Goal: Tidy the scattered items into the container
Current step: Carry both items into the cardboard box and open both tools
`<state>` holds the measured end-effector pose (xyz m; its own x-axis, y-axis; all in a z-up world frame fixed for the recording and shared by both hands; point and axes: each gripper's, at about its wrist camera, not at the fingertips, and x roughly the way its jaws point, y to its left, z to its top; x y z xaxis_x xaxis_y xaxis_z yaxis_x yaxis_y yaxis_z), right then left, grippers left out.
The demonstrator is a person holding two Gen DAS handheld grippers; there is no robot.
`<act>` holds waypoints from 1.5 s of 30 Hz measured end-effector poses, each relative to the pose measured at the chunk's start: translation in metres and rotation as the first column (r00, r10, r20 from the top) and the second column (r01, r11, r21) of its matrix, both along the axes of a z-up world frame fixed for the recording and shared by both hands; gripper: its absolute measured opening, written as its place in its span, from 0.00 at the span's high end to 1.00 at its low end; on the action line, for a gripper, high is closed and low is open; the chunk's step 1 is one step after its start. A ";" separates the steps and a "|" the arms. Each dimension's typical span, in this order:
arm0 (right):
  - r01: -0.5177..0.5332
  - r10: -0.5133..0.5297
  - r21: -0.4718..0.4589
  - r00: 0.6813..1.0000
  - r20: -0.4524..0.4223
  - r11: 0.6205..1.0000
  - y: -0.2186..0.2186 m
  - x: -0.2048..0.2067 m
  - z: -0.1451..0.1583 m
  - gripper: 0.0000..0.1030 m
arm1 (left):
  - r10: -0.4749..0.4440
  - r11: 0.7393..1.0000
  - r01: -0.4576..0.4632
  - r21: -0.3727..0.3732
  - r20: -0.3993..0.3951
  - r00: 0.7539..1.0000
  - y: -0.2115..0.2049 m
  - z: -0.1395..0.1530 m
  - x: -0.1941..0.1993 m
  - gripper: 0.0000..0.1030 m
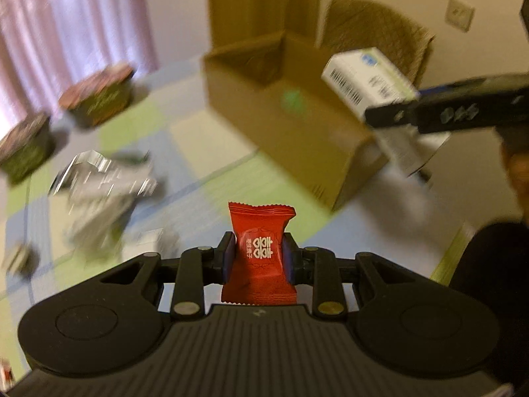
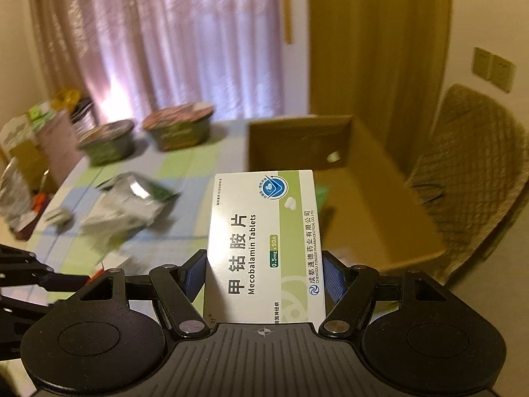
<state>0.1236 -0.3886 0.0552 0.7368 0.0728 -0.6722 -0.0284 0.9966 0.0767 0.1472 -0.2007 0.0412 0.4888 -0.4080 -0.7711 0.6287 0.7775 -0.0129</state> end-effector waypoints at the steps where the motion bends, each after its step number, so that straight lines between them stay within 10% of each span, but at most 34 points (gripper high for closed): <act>1: 0.012 -0.012 -0.005 1.000 0.008 1.000 -0.009 0.003 0.002 0.29 | -0.016 1.000 0.016 -0.018 0.008 1.000 -0.013 0.006 0.005 0.76; 18: 0.105 -0.105 0.005 0.994 -0.007 0.994 -0.108 0.049 -0.026 0.29 | -0.060 0.988 0.060 -0.140 0.000 0.998 -0.132 -0.004 0.083 0.76; 22: 0.109 -0.109 0.019 0.994 -0.014 0.994 -0.110 0.055 -0.032 0.29 | -0.030 0.987 0.027 -0.161 -0.016 0.999 -0.132 -0.017 0.093 0.74; 25: 0.109 -0.109 0.020 0.994 -0.015 0.994 -0.111 0.059 -0.034 0.29 | -0.006 0.985 0.005 -0.171 -0.006 1.000 -0.126 -0.020 0.095 0.53; 45: 0.060 -0.060 -0.018 0.998 -0.030 0.998 -0.089 0.080 -0.038 0.29 | 0.138 0.975 -0.141 -0.170 -0.029 0.990 -0.043 -0.022 0.059 0.53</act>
<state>0.2040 -0.4774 0.0167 0.7188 0.0174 -0.6950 0.0337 0.9976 0.0598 0.2057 -0.2435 0.0197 0.5375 -0.4630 -0.7048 0.5124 0.8431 -0.1631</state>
